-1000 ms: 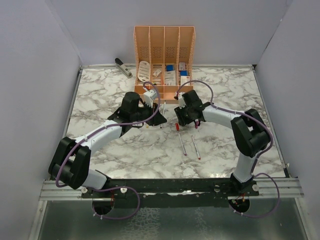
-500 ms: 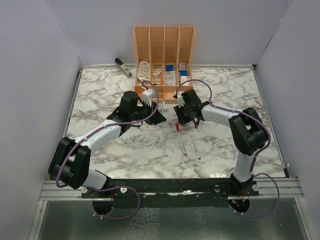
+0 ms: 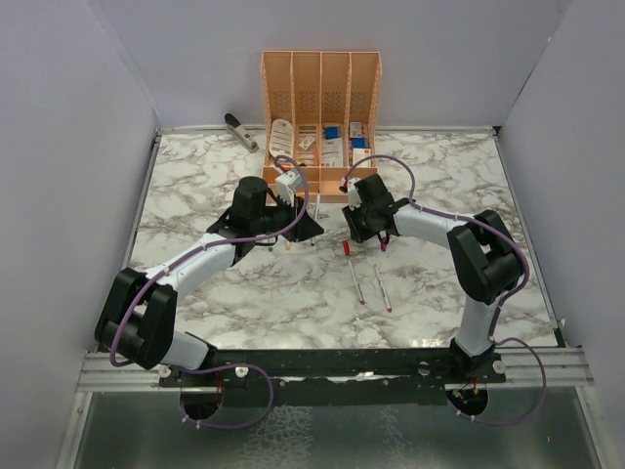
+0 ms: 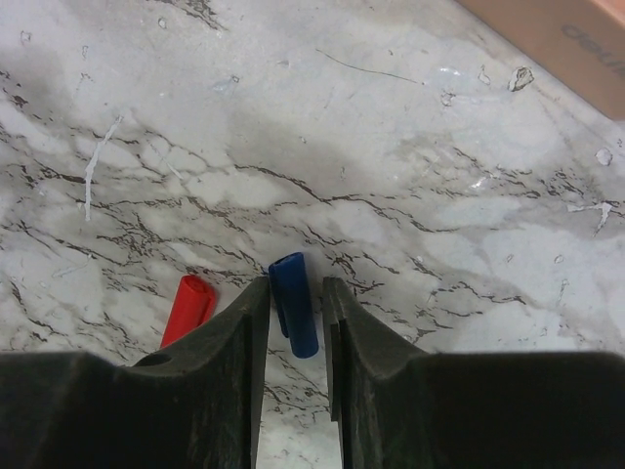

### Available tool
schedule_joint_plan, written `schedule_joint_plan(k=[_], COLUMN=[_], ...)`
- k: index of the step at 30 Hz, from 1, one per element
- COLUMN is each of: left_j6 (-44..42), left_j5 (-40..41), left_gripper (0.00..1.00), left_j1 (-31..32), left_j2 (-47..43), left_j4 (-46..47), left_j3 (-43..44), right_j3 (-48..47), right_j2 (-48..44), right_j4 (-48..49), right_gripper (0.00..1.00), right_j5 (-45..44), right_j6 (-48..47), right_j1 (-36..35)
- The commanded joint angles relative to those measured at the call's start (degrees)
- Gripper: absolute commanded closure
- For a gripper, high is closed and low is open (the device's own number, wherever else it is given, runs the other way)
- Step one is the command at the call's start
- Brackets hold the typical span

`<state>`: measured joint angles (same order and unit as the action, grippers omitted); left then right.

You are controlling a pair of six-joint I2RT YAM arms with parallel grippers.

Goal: Insert the pens into the pen caps

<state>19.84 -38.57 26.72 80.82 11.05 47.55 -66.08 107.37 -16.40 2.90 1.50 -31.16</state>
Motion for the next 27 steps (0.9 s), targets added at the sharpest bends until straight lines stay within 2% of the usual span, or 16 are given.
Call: schedule_joint_plan(k=[1,5,8,9,16,23,27], left_j6=[0.2,0.2,0.3,0.3,-0.1,-0.9,-1.3], left_j5=[-1.9,-1.8,-1.9,-1.9,-2.6,-4.2,-5.6], left_gripper=[1.00,1.00,1.00,1.00,1.00,1.00,1.00], left_j1=[-0.4,-0.7,-0.7,-0.8,-0.8,-0.8,-0.8], left_j2=[0.0,-0.1,-0.1,-0.1,0.1,-0.4,-0.9], left_j4=[1.9,1.9,2.0,2.0,2.2,2.8,3.4], left_j3=[0.5,0.6,0.6,0.6,1.0,1.5,1.4], right_j3=[2.3,2.5,2.6,2.4,-1.8,-9.4,-10.6], right_j2=[0.7,0.7,0.8,1.0,0.3,-3.9,-8.1], right_j4=[-1.6,-2.6,-3.1,-3.4,-4.3,-2.9,0.5], right_gripper=[0.75,0.84,0.97,0.99,0.99,0.99,0.99], right_j5=[-0.5,0.2,0.0,-0.2,-2.2,-6.6,-8.6], right_j6=[1.7,2.2,2.6,2.8,4.7,7.7,9.1], right_j1=[0.0,0.0,0.0,0.0,0.0,0.0,0.0])
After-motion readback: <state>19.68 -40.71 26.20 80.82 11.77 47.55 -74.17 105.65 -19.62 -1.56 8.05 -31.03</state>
